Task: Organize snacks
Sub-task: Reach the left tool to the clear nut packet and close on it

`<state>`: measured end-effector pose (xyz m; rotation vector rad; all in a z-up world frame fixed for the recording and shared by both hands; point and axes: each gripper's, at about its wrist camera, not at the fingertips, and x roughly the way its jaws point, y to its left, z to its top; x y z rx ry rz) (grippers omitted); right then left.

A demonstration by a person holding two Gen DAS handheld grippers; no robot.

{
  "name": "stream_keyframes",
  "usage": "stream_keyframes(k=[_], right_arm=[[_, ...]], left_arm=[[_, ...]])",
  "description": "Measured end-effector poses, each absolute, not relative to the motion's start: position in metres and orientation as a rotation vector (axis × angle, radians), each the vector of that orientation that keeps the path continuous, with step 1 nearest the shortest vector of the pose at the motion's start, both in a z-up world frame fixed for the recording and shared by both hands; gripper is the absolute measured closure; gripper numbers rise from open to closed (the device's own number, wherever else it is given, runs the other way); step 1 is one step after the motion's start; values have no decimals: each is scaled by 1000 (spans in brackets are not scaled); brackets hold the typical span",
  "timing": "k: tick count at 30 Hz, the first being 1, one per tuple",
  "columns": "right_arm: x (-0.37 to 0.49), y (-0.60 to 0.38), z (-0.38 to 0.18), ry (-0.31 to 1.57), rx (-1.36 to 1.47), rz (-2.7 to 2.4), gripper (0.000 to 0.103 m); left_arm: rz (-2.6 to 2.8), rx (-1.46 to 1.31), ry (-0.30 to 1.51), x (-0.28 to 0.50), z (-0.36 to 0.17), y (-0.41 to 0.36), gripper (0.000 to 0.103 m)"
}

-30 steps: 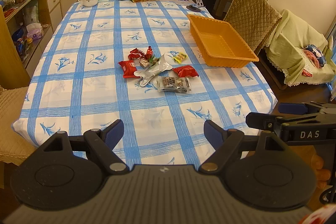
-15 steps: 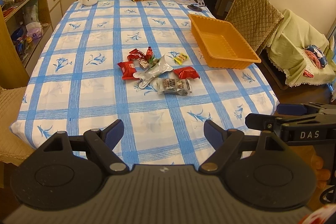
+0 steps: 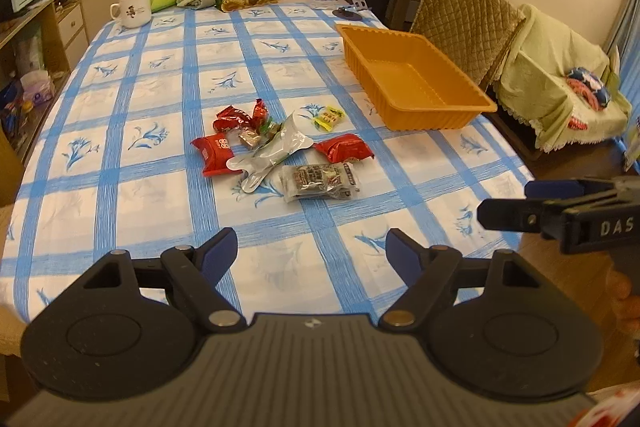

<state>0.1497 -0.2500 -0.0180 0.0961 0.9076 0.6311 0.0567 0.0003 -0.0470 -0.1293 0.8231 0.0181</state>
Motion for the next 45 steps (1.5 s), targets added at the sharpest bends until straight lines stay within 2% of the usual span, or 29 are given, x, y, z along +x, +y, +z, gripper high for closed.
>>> stream_keyframes(k=[2,5,11,22,31,45], right_arm=[[157,-251,-24,893,98,644,3],[169,-250,-32,894,95,663,16],[197,-248,-50,906,86,685,28],[240,-241,-73,939,65,710,33],[266,-247,-84,976,66,696,34],[284,-260,-95,1026,77,689,34]], left_arm=[[13,-114,823,67,-55,1,29],[7,-100,836,84,-64,3,32],[-15,-52,847,118,-80,2,36],[-94,22,878,178,-105,-2,44],[-159,44,928,214,-126,-3,44],[-222,16,1015,205,-139,-16,44]])
